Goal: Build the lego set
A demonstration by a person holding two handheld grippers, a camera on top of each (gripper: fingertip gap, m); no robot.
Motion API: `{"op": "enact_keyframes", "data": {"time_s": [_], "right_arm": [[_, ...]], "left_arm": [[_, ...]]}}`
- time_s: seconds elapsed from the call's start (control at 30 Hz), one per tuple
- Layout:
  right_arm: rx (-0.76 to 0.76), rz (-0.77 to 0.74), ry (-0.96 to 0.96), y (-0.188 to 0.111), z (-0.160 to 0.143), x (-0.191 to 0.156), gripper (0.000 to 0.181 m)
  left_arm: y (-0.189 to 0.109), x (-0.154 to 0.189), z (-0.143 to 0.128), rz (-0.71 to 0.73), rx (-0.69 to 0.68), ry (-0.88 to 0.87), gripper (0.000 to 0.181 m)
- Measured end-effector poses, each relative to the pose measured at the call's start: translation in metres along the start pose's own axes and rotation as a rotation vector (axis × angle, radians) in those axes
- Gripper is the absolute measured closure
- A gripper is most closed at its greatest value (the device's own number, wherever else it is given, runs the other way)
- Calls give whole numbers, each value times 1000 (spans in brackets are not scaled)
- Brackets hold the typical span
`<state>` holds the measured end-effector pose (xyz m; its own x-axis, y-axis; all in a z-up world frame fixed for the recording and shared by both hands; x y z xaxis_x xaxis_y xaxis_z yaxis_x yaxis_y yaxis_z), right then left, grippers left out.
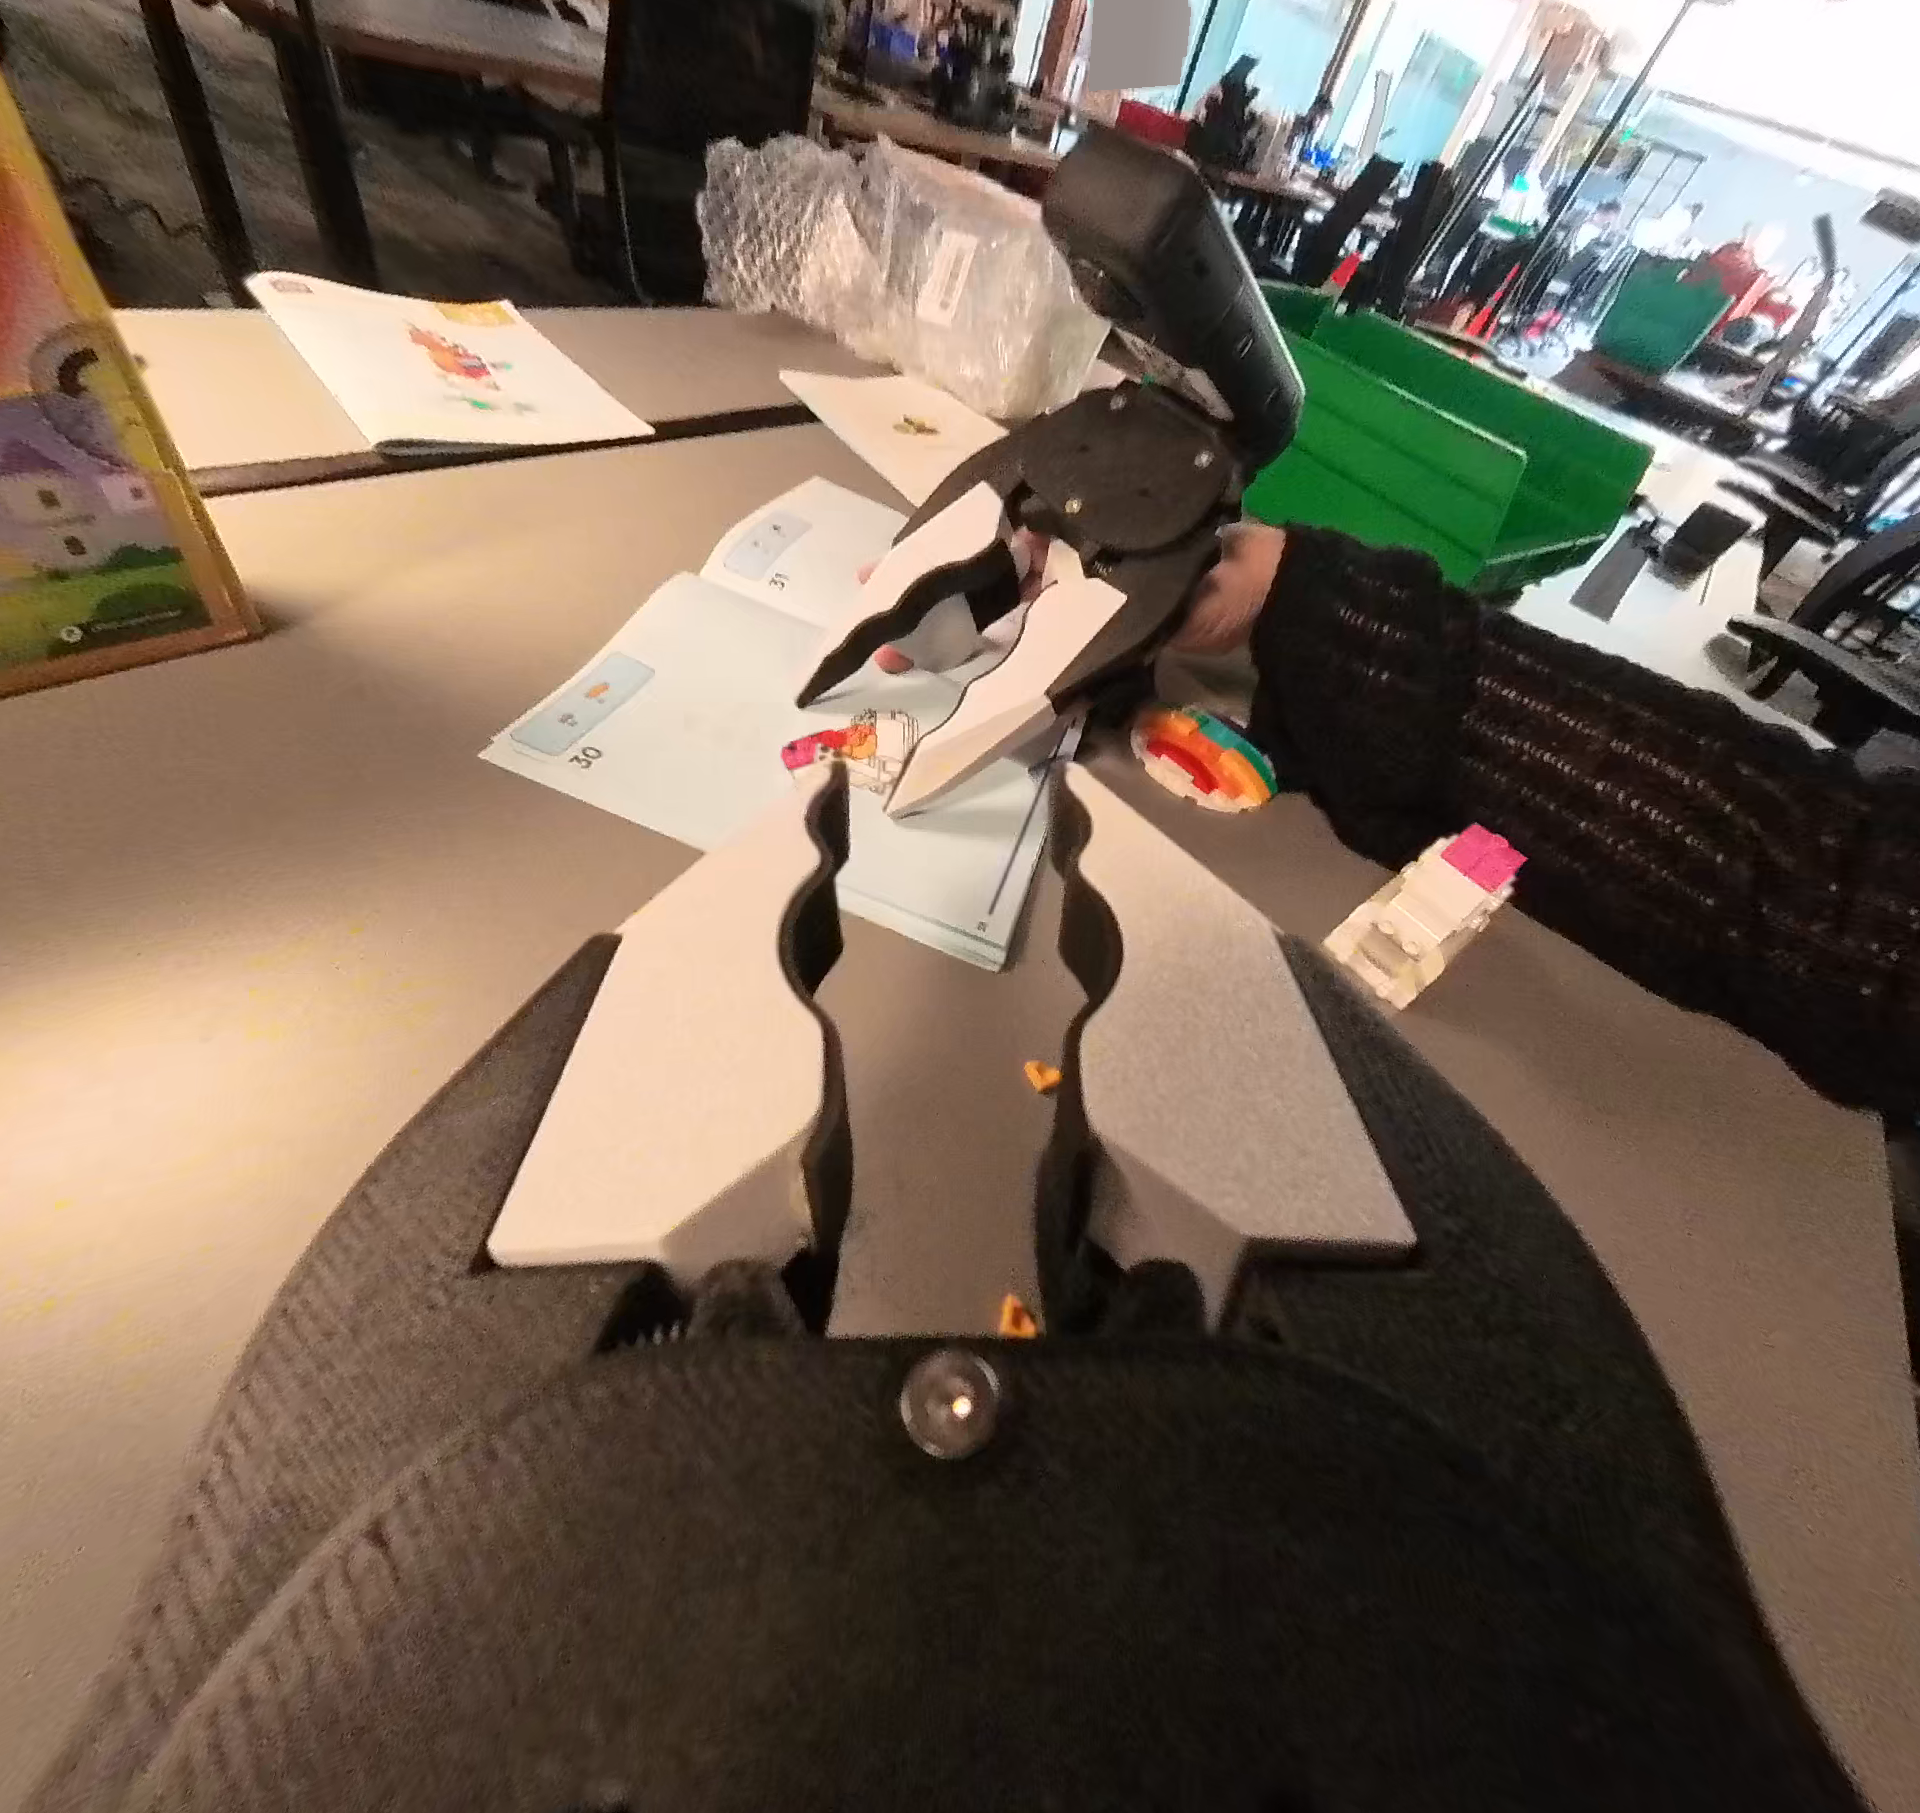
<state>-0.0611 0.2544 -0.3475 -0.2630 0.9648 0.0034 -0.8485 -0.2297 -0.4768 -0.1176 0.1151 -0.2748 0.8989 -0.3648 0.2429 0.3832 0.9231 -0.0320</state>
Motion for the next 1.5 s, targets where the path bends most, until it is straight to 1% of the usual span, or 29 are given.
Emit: {"op": "enact_keyframes", "data": {"time_s": [0.03, 0.1, 0.2, 0.33, 0.43, 0.5, 0.6, 0.7, 0.77, 0.83, 0.9, 0.97, 1.0, 1.07, 1.13, 1.23, 1.37, 1.5], "right_arm": [[2, 0, 0, 0, 0, 0, 125], [19, -2, 0, -2, 2, 0, 122], [96, -22, -25, -8, 9, 0, 119], [156, -104, -82, -22, 18, 3, 115], [252, -163, -123, -42, 35, -4, 114], [312, -199, -133, -60, 40, -12, 115], [357, -221, -106, -85, 34, -28, 115], [364, -280, -102, -100, 20, -39, 117], [361, -325, -106, -105, 13, -43, 118], [347, -392, -145, -107, 13, -43, 119], [330, -416, -169, -100, 19, -47, 121], [301, -413, -199, -86, 27, -55, 122], [278, -411, -234, -77, 31, -60, 124], [226, -488, -346, -66, 38, -61, 134], [160, -589, -464, -61, 43, -57, 152], [57, -719, -703, -61, 44, -54, 181], [-91, -809, -1050, -62, 42, -52, 181], [-227, -831, -1276, -64, 40, -46, 181]], "left_arm": [[-1, -1, 1, 1, 13, 10, 144], [-2, -7, 2, 25, 15, 40, 144], [-3, -13, 4, 36, 29, 54, 144], [-4, -14, 6, 24, 51, 29, 144], [-3, -12, 5, 16, 48, 30, 144], [-3, -10, 4, 6, 45, 37, 143], [-2, -8, 4, 3, 40, 55, 143], [-2, -4, 3, -9, 41, 68, 143], [0, -2, 1, -16, 32, 67, 143], [2, 0, 0, -25, 33, 50, 142], [3, 0, -3, -25, 31, 28, 142], [5, -1, -6, -21, 24, 13, 142], [5, -1, -7, -22, 22, 13, 142], [6, -2, -8, -18, 14, 24, 142], [5, -2, -9, -13, 8, 38, 142], [5, -1, -9, -19, 7, 44, 142], [8, 4, -12, -38, -14, 48, 142], [11, 7, -18, -45, -49, 64, 142]]}}
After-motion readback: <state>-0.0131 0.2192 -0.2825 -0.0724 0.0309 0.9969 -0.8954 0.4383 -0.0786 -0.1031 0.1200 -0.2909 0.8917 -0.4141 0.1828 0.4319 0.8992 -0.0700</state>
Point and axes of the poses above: each gripper's, where its closed fingertips meet, y out along the fingers, z out of its top, x = y × z across the jaws, the point moved 4 cm from there along -y, back along the fingers, and after that the axes turned 11 degrees about x, right-handed, at the moved point
